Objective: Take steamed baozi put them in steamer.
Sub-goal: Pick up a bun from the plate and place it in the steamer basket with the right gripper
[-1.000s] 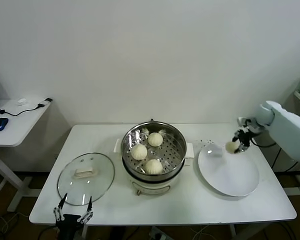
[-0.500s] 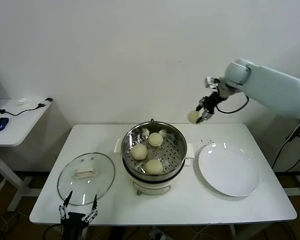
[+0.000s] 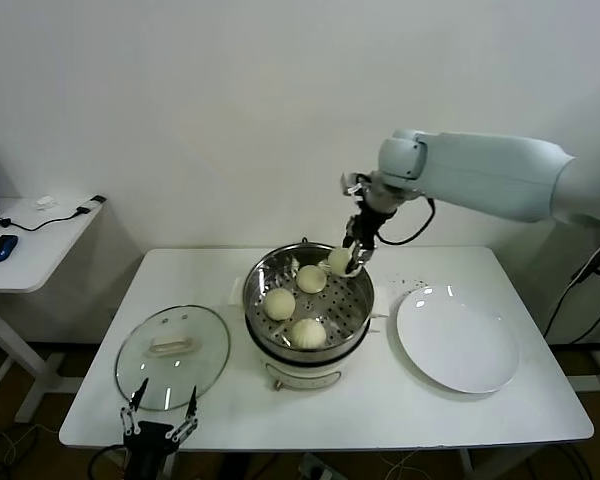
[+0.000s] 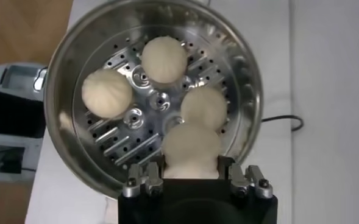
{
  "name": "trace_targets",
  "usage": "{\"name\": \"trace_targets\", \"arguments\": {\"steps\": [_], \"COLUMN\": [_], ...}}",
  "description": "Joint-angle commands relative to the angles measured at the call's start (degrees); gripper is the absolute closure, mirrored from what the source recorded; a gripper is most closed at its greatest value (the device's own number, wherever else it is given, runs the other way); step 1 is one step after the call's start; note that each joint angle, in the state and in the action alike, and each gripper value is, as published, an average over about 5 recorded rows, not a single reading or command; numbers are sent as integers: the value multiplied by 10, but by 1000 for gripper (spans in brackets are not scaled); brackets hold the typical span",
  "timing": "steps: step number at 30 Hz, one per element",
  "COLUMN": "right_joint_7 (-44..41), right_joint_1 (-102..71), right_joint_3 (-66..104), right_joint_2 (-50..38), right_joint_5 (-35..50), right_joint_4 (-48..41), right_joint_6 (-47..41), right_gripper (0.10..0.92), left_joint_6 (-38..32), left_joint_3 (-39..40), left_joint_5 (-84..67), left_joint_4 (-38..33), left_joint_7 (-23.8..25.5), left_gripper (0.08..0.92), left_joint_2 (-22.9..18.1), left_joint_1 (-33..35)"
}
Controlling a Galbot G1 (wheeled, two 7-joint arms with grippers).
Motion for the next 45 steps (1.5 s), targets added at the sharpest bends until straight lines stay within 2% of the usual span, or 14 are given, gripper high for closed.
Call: {"name": "trace_targets", "arguments": {"steps": [1, 30, 33, 41, 45], "right_joint_7": [42, 17, 16, 14, 25], "right_joint_1": [-32, -50, -48, -33, -18], "right_joint_3": [-46, -45, -41, -29, -9], "right_joint_2": [46, 48, 47, 33, 2], "right_joint_5": [25, -8, -9, -11, -15], "right_joint_4": [15, 2, 2, 12, 27], "right_joint_6": [-17, -14, -14, -13, 1], "right_gripper": [448, 445, 420, 228, 205], "left_joint_6": [0, 0, -1, -4, -5], "left_joint_3": [1, -6, -5, -6, -7], "left_joint_5": [-3, -6, -5, -6, -6], "left_joint_4": [3, 17, 16, 15, 15], "left_joint_7": [0, 1, 1, 0, 0], "left_gripper": [177, 177, 177, 177, 177], "left_joint_2": [2, 5, 5, 6, 7], "left_joint_1": [-1, -8, -7, -4, -4]}}
